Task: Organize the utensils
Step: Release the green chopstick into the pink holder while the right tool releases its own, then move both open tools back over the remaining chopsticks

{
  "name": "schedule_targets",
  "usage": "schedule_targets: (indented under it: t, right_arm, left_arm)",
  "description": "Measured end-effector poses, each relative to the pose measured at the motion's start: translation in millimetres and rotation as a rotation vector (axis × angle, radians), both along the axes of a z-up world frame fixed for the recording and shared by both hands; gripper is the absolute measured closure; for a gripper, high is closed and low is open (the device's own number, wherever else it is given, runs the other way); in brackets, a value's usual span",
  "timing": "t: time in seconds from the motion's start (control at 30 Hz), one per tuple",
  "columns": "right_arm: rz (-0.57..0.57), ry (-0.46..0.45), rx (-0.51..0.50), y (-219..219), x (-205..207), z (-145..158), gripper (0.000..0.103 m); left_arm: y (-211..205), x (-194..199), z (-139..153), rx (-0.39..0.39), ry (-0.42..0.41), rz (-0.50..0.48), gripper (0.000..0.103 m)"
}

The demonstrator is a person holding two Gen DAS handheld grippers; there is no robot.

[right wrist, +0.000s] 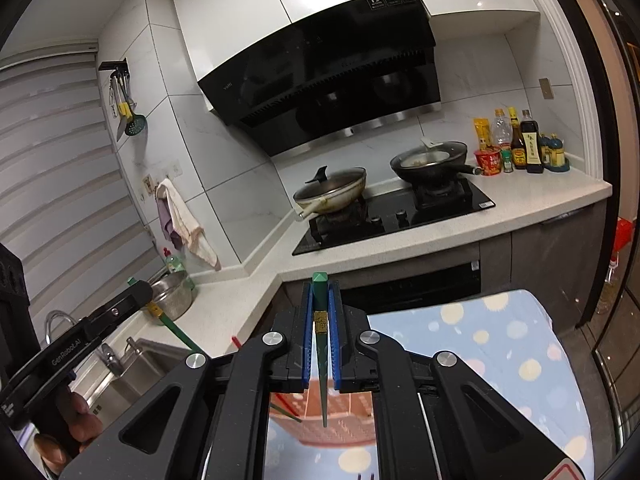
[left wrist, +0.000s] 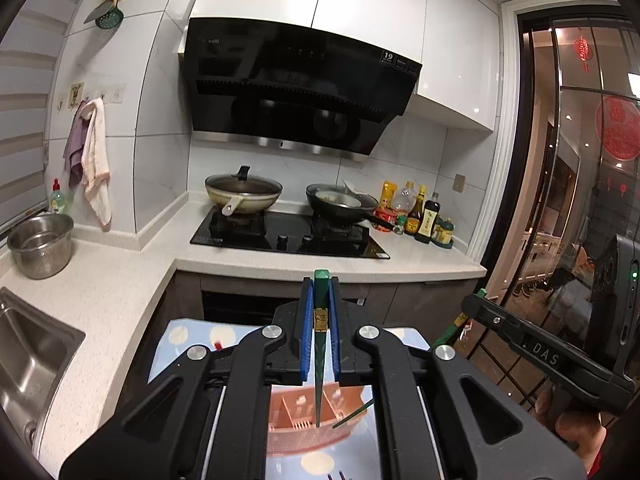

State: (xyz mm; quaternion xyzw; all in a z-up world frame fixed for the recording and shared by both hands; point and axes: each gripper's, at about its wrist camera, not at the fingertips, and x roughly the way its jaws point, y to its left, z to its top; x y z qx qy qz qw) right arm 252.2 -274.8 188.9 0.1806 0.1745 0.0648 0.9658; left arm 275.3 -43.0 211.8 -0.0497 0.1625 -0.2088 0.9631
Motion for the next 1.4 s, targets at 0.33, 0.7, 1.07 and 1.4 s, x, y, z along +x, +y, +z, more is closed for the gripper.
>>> schedule_targets:
  t: [0.33, 0.7, 1.07, 1.4]
  right_arm:
    - [0.009, 0.09, -0.004, 7.8, 50.0, -37.7, 0.096]
    - [-0.008, 0.172, 0.009, 8.3, 59.4, -76.2, 0.081]
    - [-0.02, 0.14, -0.034, 8.9, 23.3, -64.2, 0.073]
    - [-0.005, 0.222, -0.106, 27.1, -45.2, -99.1, 0.068]
  left_arm:
    - [-11.8, 47.3, -39.2, 0.01, 0.078, 0.007, 0.096]
    - [-3.6, 62.4, -82.8, 0.016, 0.179, 0.056, 0.092]
    - [10.6, 36.8, -82.5, 0.032, 0.175, 0.109, 0.057]
    - [29.8, -12.0, -116.3, 0.053, 0.265, 0.127, 0.057]
